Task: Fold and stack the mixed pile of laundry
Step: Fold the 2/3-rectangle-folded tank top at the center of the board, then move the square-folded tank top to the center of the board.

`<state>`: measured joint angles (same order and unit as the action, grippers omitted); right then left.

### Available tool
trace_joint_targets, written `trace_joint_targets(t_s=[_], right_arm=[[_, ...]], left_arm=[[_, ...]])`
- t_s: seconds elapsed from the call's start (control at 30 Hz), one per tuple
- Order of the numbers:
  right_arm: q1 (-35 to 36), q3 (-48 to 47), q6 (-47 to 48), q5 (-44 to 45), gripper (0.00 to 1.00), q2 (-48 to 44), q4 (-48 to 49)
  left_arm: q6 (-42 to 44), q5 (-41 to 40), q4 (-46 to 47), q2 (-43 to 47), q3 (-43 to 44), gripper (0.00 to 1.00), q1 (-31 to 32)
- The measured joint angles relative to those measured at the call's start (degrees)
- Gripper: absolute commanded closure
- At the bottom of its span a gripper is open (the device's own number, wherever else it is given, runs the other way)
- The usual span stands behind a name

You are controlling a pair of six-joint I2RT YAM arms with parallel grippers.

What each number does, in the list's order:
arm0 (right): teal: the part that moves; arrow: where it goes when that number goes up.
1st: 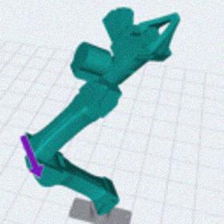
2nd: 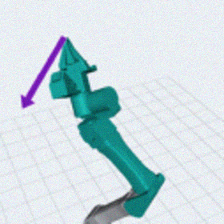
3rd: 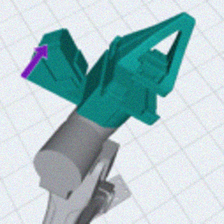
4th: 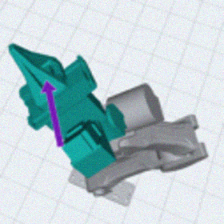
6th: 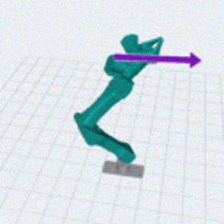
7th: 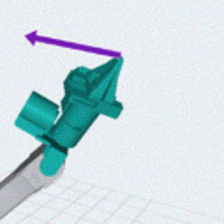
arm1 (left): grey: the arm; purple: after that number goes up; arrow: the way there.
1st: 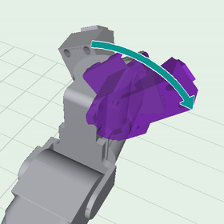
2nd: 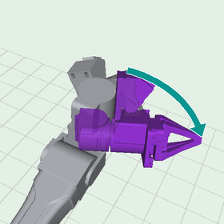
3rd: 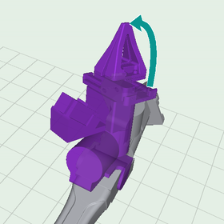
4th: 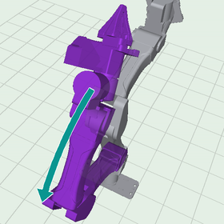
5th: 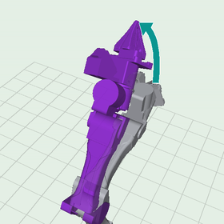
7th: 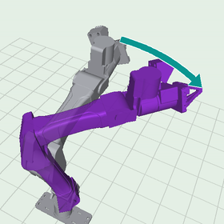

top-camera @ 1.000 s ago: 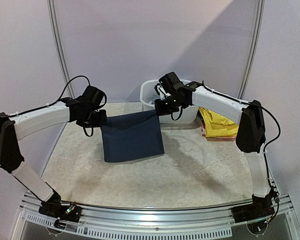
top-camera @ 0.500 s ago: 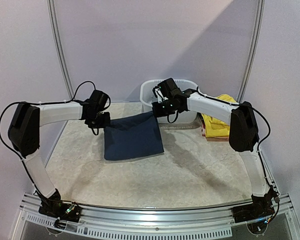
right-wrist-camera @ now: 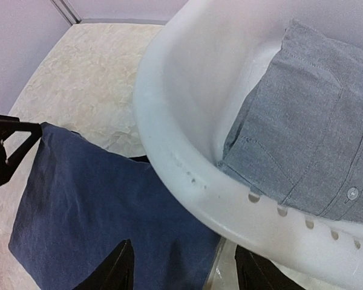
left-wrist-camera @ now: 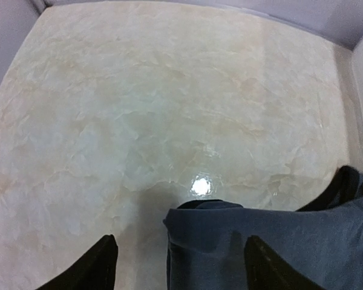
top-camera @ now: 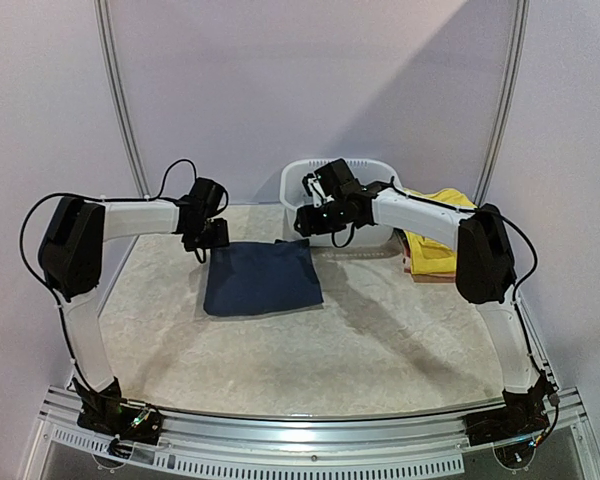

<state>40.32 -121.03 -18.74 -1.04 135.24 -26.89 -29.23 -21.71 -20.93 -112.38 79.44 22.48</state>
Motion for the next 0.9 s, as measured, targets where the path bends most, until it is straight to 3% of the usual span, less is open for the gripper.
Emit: trace_joint_targets(t_s=[0.1, 0.3, 0.6, 0.9], right_arm=[[0.0, 4.94, -0.02, -1.05, 0.41, -2.51, 1.03], [0.63, 14.51, 0.07, -2.62, 0.44, -8.59, 2.49], [2.58, 20.7, 0.55, -9.18, 0.74, -12.96, 5.97], [4.26, 22.99, 0.55, -17.29, 0.81, -10.99, 8.57]], left_arm=[[-0.35, -1.42, 0.07, 0.68, -0.2, 0.26, 0.07], [-0.02, -2.75, -0.79, 5.46, -2.54, 0.4, 1.38], [0.39, 3.28, 0.0, 11.67, -10.38, 0.57, 6.75], [0.33, 10.88, 2.54, 11.1, -14.29, 0.62, 10.73]])
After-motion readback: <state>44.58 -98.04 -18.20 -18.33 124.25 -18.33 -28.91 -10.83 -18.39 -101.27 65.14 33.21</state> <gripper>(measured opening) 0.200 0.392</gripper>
